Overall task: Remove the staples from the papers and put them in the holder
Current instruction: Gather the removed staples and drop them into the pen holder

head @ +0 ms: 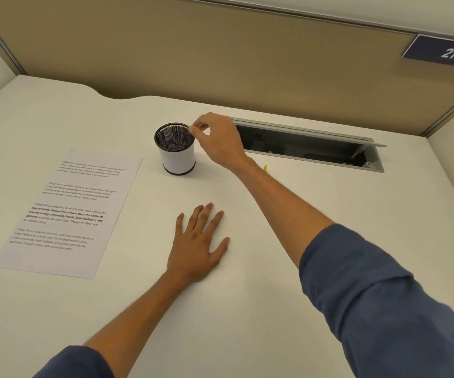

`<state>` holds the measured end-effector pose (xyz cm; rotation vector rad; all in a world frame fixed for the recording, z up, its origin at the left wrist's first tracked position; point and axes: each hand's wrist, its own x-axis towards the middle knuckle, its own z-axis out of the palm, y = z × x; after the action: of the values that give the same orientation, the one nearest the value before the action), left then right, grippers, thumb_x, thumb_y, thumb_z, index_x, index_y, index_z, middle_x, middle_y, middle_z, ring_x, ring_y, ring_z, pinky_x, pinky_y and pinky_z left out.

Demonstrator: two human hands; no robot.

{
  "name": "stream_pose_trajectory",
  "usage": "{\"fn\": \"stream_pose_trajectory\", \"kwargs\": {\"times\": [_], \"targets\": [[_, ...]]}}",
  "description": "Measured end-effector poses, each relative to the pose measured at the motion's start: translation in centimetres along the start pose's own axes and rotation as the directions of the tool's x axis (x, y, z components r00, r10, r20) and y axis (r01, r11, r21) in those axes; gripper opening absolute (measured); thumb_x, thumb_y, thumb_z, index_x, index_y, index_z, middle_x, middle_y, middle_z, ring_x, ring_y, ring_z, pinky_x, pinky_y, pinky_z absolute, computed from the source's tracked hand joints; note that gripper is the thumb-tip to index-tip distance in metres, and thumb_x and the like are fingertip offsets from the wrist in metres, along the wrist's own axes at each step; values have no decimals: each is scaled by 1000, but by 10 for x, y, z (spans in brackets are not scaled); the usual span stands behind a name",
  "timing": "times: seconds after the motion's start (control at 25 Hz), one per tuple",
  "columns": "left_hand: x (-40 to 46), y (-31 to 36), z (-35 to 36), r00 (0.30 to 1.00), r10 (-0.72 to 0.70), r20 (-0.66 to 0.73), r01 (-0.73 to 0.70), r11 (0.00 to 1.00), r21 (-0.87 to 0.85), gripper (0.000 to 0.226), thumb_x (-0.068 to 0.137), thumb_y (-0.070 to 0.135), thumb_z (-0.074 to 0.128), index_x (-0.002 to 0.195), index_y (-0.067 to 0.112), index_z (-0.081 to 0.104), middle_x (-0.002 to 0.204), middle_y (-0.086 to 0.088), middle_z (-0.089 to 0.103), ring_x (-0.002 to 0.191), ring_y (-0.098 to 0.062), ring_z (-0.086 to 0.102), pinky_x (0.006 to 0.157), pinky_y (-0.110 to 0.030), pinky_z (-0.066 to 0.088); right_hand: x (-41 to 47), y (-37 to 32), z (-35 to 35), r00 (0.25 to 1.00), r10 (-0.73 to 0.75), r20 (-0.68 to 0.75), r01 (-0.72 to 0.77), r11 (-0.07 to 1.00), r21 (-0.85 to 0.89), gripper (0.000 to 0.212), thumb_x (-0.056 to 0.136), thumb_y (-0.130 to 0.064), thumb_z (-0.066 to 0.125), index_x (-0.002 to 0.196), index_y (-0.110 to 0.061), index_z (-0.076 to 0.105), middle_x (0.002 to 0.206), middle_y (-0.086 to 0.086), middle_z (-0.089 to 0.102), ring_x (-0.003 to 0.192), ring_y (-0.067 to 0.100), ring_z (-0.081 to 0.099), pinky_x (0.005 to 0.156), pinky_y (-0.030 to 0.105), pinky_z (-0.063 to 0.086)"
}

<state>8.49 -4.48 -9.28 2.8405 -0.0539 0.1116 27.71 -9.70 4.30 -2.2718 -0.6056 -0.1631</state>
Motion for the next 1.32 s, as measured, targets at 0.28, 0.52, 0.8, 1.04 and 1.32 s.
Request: {"fn": "stream_pose_trajectory", "kwargs": {"times": [0.28,0.52,0.8,1.04,1.32], "targets": [[-1,0,-1,1000,13,-10,-13,1000,5,65,94,61,23,152,32,26,162,4,18,149,-17,14,119,-49,6,-119,91,-67,945,303,-125,-288,950,124,22,86,-31,69,103,-17,68,97,-12,64,83,2,60,82,22,54],[-1,0,-1,1000,13,-5,-13,1000,18,65,93,61,21,152,33,25,162,6,18,149,-16,13,119,-48,7,-219,179,-138,860,507,-61,-467,732,-496,77,88,-67,41,148,-19,30,158,1,22,145,22,23,115,44,20],[-1,2,-3,1000,12,-7,-12,1000,29,64,93,61,22,151,34,26,161,6,19,149,-15,14,118,-47,6,-245,232,-173,726,683,-72,-585,560,-587,97,77,-85,12,154,-25,6,162,-3,-7,148,19,-7,117,55,0],[-1,4,-3,1000,5,-2,-5,999,32,65,93,62,22,151,34,27,161,7,19,149,-15,14,118,-46,6,-231,241,-172,768,641,20,-500,618,-607,88,79,-83,11,153,-35,-1,161,-6,-11,148,18,-12,117,55,-3],[-1,4,-3,1000,2,6,-2,999,36,65,93,62,21,152,34,25,162,7,18,149,-14,13,118,-46,5,-233,236,-165,795,603,-71,-515,608,-604,91,81,-83,10,154,-29,7,162,-3,-4,149,19,-5,116,54,-2]]}}
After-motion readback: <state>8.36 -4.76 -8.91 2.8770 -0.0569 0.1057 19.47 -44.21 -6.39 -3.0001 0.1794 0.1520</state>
